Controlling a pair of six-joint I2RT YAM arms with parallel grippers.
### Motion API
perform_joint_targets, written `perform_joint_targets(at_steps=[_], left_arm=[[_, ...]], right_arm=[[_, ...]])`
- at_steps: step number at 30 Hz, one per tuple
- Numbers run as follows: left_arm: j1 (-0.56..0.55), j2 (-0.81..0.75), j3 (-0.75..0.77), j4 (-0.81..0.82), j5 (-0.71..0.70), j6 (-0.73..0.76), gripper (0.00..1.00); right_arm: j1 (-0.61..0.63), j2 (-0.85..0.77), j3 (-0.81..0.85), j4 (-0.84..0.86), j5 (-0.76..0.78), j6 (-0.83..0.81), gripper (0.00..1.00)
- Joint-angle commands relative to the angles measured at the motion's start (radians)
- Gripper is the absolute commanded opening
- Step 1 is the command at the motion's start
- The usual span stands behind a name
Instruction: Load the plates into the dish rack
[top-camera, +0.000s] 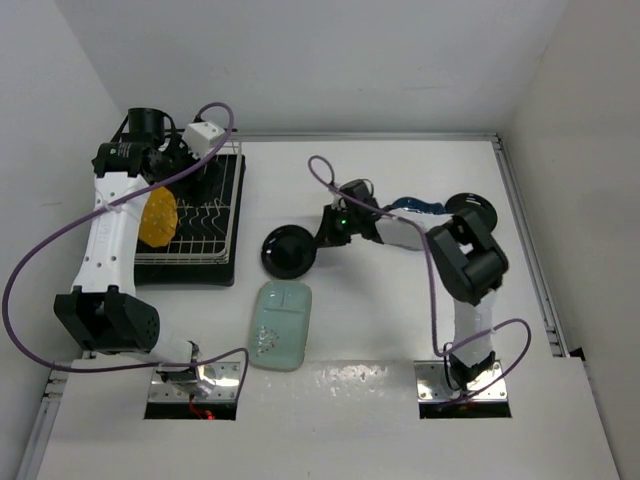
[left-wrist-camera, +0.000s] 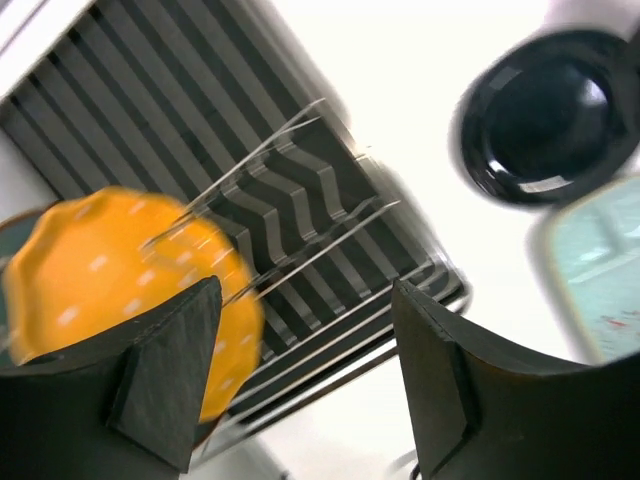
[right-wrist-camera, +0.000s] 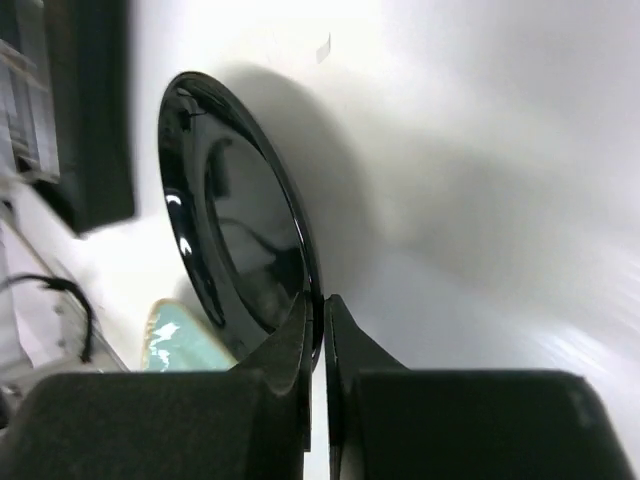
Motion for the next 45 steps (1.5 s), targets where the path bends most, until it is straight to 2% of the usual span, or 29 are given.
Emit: perform_joint_targets(at_steps=[1, 4, 7, 11, 16, 17, 19, 20, 22, 23, 24, 26, 27, 28, 29, 30, 31, 32, 33, 35, 36, 37, 39, 42, 45], left_arm=[[-0.006, -0.018, -0.002, 0.015, 0.234, -0.004, 0.75], [-0.006, 0.002, -0.002, 0.024, 0.408, 0.008, 0.79], [-0.025, 0.029, -0.002, 0.024, 0.538, 0.008, 0.84], [-0.034, 0.069, 0.016, 0.024, 0.587, -0.002, 0.87], [-0.043, 0.079, -0.019, 0.024, 0.615, -0.002, 0.85], [-0.043, 0.079, -0.028, 0.024, 0.615, -0.002, 0.79], [-0.043, 0.079, -0.028, 0.009, 0.615, 0.007, 0.61], [-0.043, 0.079, -0.019, -0.002, 0.615, 0.007, 0.37], [-0.031, 0.068, -0.019, -0.002, 0.615, -0.002, 0.17], [-0.017, 0.068, -0.019, -0.002, 0.615, -0.002, 0.03], [-0.017, 0.068, -0.005, -0.002, 0.615, -0.011, 0.0], [0.007, 0.068, 0.004, -0.002, 0.615, -0.022, 0.0], [0.021, 0.059, 0.027, -0.002, 0.606, -0.034, 0.0], [0.021, 0.059, 0.036, -0.002, 0.592, -0.045, 0.0], [0.047, 0.059, 0.047, 0.021, 0.572, -0.083, 0.0], [0.056, 0.048, 0.076, 0.036, 0.507, -0.108, 0.0], [0.066, 0.048, 0.093, 0.051, 0.458, -0.133, 0.0], [0.066, 0.034, 0.108, 0.085, 0.398, -0.183, 0.0], [0.079, 0.019, 0.131, 0.102, 0.258, -0.208, 0.0], [0.093, 0.01, 0.144, 0.152, 0.104, -0.272, 0.0], [0.102, -0.001, 0.157, 0.153, -0.044, -0.288, 0.0], [0.102, -0.001, 0.158, 0.163, -0.116, -0.3, 0.0], [0.102, -0.001, 0.158, 0.176, -0.283, -0.323, 0.0], [0.102, -0.021, 0.129, 0.225, -0.435, -0.332, 0.0], [0.093, -0.03, 0.064, 0.271, -0.518, -0.332, 0.0]], right_arm=[[-0.037, -0.221, -0.07, 0.227, 0.015, 0.007, 0.0], [-0.023, -0.307, -0.037, 0.212, 0.005, -0.105, 0.0], [0.0, -0.336, 0.002, 0.182, -0.096, -0.174, 0.0], [0.014, -0.353, 0.013, 0.224, -0.167, -0.14, 0.0], [0.014, -0.374, -0.009, 0.369, -0.198, -0.059, 0.0], [0.011, -0.371, 0.005, 0.374, -0.198, -0.053, 0.0], [0.012, -0.367, 0.016, 0.377, -0.199, -0.048, 0.0], [0.011, -0.364, 0.026, 0.376, -0.196, -0.047, 0.0], [0.009, -0.356, 0.03, 0.379, -0.198, -0.034, 0.0], [0.009, -0.353, 0.03, 0.385, -0.193, -0.033, 0.0], [0.008, -0.351, 0.03, 0.386, -0.192, -0.03, 0.0], [0.011, -0.35, 0.03, 0.396, -0.181, -0.021, 0.01], [0.011, -0.35, 0.033, 0.394, -0.176, -0.018, 0.09], [0.006, -0.347, 0.031, 0.388, -0.167, -0.022, 0.27], [0.006, -0.35, 0.03, 0.385, -0.157, -0.021, 0.72], [0.003, -0.348, 0.03, 0.37, -0.134, -0.019, 0.88], [-0.003, -0.347, 0.031, 0.336, -0.114, -0.018, 1.0], [0.001, -0.351, 0.033, 0.316, -0.069, -0.021, 1.0], [0.0, -0.354, 0.034, 0.246, -0.013, -0.025, 1.0], [0.003, -0.367, 0.037, 0.198, 0.099, -0.059, 1.0], [0.006, -0.382, 0.039, 0.132, 0.132, -0.071, 1.0], [0.014, -0.388, 0.039, 0.109, 0.17, -0.1, 1.0], [0.041, -0.416, 0.036, 0.024, 0.344, -0.149, 1.0], [0.069, -0.436, 0.031, -0.055, 0.547, -0.204, 1.0], [0.086, -0.469, -0.018, -0.083, 0.656, -0.211, 1.0]])
